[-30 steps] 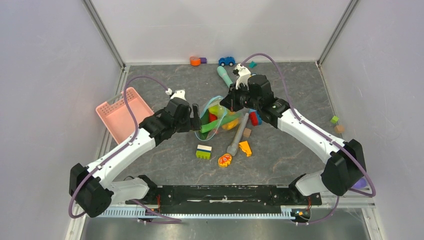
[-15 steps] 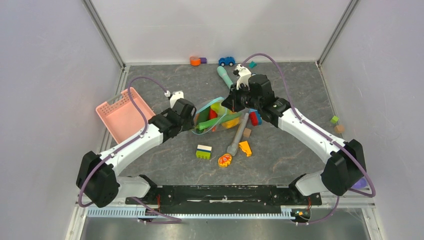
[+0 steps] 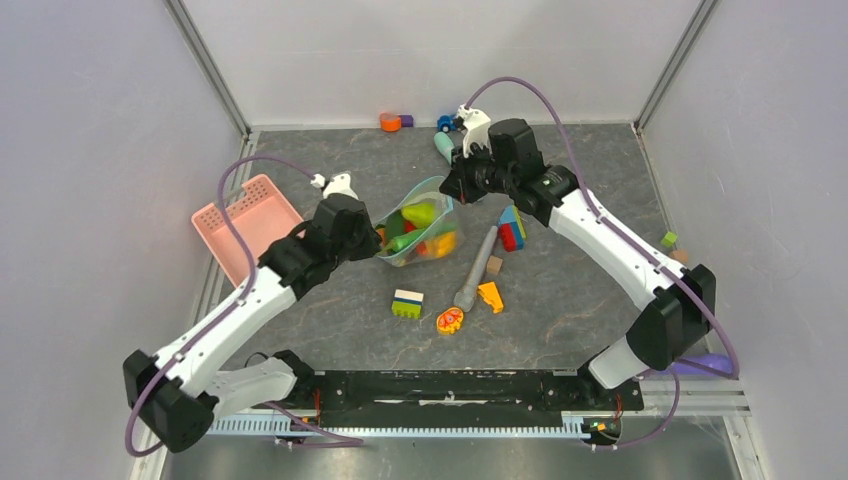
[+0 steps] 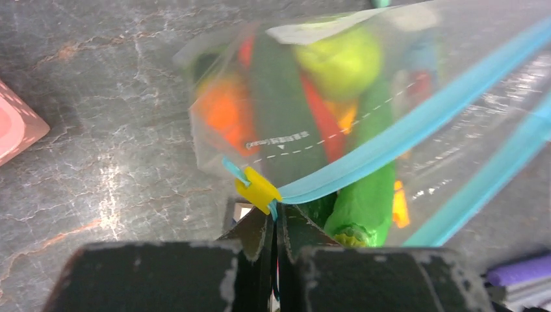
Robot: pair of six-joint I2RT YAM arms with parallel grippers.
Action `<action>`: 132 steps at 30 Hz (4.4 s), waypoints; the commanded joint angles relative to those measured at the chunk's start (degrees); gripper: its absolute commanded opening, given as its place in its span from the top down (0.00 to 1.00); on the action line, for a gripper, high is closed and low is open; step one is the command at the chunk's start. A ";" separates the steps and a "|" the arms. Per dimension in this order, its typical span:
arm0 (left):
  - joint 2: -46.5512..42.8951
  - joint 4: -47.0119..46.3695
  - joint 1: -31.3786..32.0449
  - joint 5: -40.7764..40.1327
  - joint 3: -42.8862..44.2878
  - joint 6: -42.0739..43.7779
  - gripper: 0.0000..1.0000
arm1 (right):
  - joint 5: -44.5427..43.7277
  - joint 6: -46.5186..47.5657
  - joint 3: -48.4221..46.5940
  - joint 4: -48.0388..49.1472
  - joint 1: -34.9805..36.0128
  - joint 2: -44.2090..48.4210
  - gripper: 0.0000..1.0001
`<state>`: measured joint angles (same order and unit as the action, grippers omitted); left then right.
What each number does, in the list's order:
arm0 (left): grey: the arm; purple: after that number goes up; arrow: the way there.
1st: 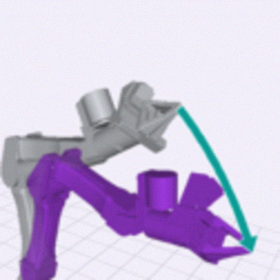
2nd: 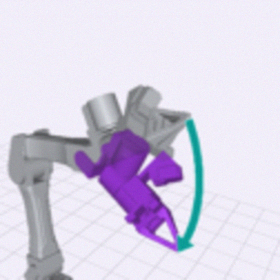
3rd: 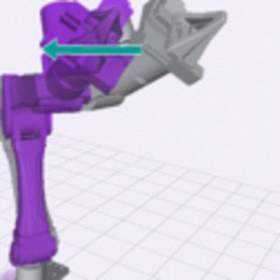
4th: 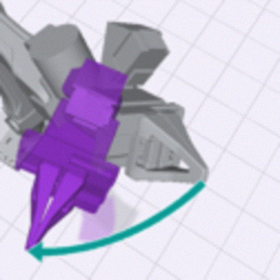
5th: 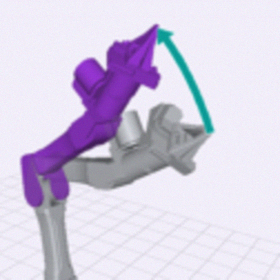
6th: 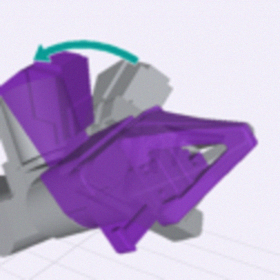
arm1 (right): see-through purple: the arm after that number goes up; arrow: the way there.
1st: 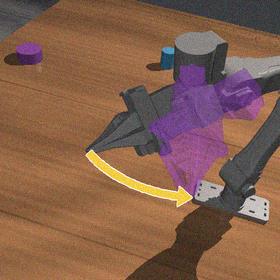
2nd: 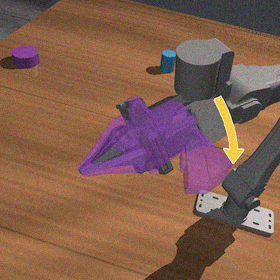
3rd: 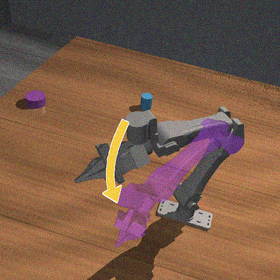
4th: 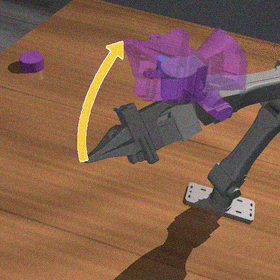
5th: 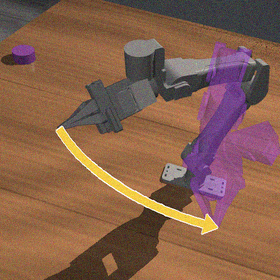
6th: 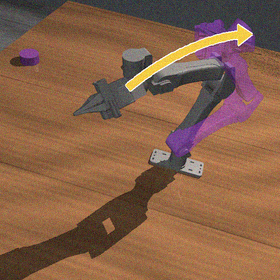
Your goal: Place the food in the zip-top bag and seal the zipper
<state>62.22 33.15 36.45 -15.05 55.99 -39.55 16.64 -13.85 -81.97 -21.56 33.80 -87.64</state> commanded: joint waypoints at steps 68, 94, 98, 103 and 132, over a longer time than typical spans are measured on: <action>-0.51 -0.58 -2.97 5.03 4.97 -3.58 0.98 | 25.16 39.63 -1.72 6.38 10.76 -7.26 1.00; -0.68 -6.82 -2.96 8.16 6.03 -2.23 0.94 | 5.76 30.10 -1.25 7.47 12.75 -9.50 1.00; -1.25 -6.15 -2.96 7.23 6.07 -1.13 0.84 | 6.66 29.55 -1.90 6.16 12.96 -11.37 1.00; -5.34 -4.02 -2.96 5.29 3.91 2.71 0.04 | 5.77 28.08 -3.13 5.91 12.96 -12.63 1.00; -7.30 -38.90 -36.36 46.50 -19.19 25.17 0.00 | 3.84 30.45 -9.69 0.08 11.06 -16.44 1.00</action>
<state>52.31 11.18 0.34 10.74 40.95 -23.68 20.91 14.90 -89.58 -15.84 45.52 -102.48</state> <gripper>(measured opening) 0.993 0.023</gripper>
